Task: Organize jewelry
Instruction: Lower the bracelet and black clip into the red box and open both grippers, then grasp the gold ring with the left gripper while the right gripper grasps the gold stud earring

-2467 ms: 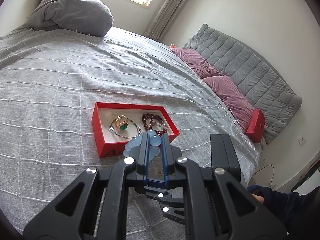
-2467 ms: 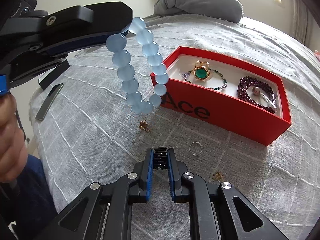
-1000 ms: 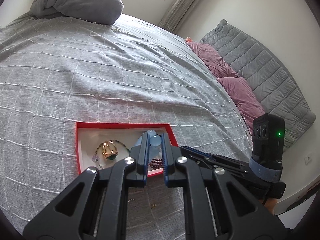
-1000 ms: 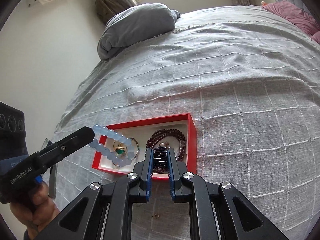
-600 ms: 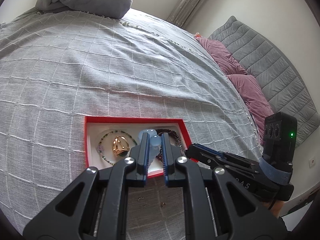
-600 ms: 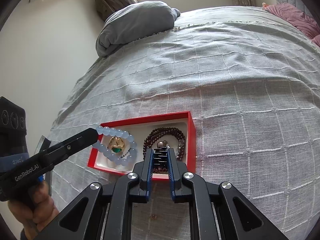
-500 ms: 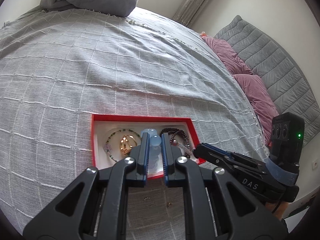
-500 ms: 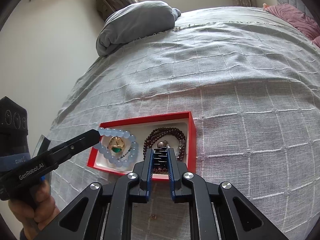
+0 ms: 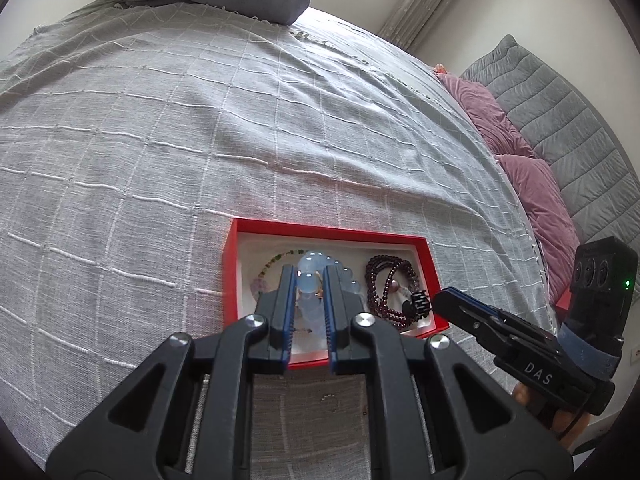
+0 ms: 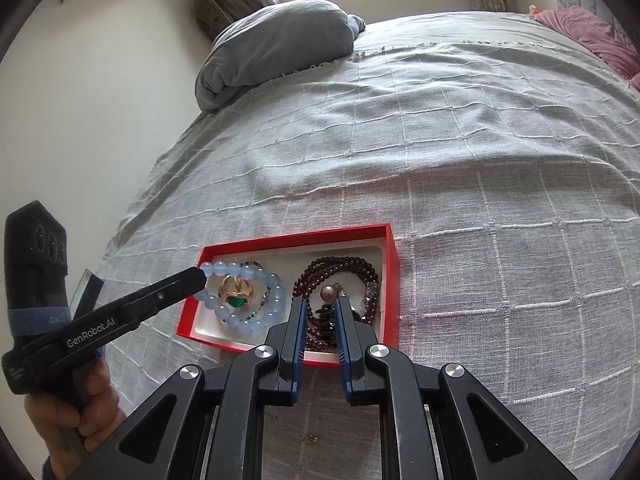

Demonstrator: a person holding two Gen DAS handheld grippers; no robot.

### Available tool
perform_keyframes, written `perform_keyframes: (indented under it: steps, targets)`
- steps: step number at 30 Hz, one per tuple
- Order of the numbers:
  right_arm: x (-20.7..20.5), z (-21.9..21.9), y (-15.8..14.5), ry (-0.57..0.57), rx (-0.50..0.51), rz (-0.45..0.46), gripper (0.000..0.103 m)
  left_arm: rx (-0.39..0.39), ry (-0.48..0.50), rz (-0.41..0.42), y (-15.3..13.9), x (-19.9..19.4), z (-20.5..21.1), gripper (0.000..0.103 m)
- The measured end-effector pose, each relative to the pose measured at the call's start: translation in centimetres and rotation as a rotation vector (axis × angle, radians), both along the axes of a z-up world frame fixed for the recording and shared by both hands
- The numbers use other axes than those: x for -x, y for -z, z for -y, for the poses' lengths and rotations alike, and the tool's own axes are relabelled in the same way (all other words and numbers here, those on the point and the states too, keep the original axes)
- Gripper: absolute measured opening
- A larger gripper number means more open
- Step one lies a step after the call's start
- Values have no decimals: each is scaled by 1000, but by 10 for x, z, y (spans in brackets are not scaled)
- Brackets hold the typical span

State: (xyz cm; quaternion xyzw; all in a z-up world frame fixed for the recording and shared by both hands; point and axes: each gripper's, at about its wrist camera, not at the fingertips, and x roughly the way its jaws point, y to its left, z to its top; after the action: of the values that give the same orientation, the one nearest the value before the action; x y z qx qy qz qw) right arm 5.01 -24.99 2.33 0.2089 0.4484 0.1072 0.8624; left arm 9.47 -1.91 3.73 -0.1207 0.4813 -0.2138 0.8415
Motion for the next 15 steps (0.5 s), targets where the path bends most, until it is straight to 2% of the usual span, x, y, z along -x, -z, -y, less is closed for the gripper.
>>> perform_keyframes:
  steps: [4,10,15]
  targets:
    - [5,3,-12,8,-15,35,20,27,-13,1,-3,1,-9,13]
    - [16,9,-19,20,-16,37,20,45,5,-1,-6,8,-11,13]
    - [26,10,-25,11,6,53,20,28,28,26,-10,19,-11,15]
